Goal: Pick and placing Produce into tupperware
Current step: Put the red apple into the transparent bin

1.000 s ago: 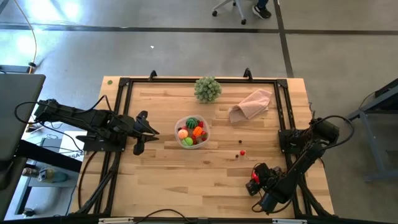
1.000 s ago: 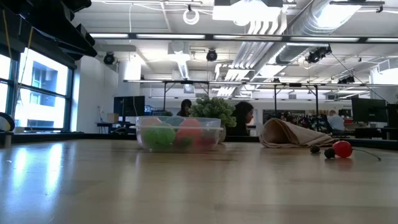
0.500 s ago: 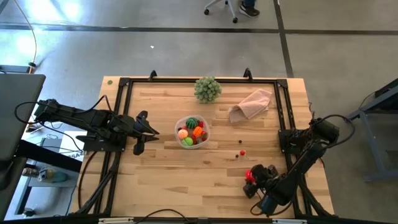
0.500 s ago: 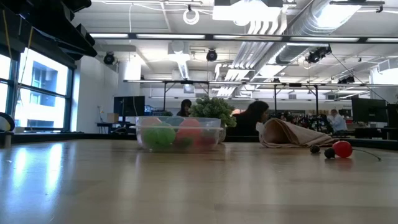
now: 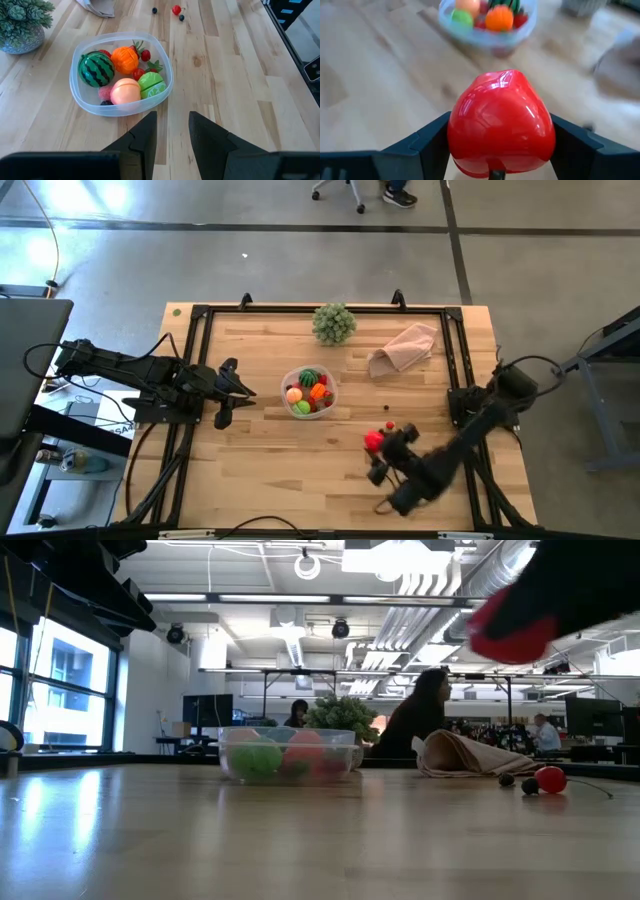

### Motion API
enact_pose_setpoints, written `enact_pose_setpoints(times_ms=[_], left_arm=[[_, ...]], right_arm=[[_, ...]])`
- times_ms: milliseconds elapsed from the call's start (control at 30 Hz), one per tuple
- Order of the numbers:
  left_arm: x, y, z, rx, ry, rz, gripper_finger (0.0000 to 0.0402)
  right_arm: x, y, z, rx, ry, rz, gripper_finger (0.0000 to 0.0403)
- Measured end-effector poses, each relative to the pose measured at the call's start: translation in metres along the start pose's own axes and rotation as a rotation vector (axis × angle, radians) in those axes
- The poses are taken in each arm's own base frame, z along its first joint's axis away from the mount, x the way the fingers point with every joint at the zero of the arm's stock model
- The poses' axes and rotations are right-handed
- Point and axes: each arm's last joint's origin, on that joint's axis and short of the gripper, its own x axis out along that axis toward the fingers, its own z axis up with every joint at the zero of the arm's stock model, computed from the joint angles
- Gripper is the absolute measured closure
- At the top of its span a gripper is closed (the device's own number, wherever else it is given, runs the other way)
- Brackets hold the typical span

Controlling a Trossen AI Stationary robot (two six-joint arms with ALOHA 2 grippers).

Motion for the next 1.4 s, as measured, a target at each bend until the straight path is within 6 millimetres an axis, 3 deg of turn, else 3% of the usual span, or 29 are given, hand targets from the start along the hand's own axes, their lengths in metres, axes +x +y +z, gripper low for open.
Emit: enact_pose_setpoints(times_ms=[267,433,600,733,967,1400], left_arm=[[0.000,0.000,0.000,0.000,0.000,0.000,0.0300],[0.000,0.000,0.000,0.000,0.000,0.000,0.0300],[0.000,0.000,0.000,0.000,0.000,0.000,0.0300],[0.000,0.000,0.000,0.000,0.000,0.000,0.0300],[0.000,0.000,0.000,0.000,0.000,0.000,0.0300],[0.000,0.000,0.000,-0.001,-0.001,0.000,0.0300]], right_arm=[[0.062,0.008,0.082,-0.168,-0.029,-0.037,0.0142],[0.104,0.003,0.137,-0.200,-0.019,0.126,0.0142],[0.136,-0.015,0.170,-0.124,-0.001,0.264,0.0142],[0.156,-0.021,0.178,-0.101,0.018,0.352,0.0142],[0.199,-0.016,0.165,-0.120,0.036,0.400,0.0142],[0.231,-0.018,0.144,-0.173,0.088,0.344,0.0142]])
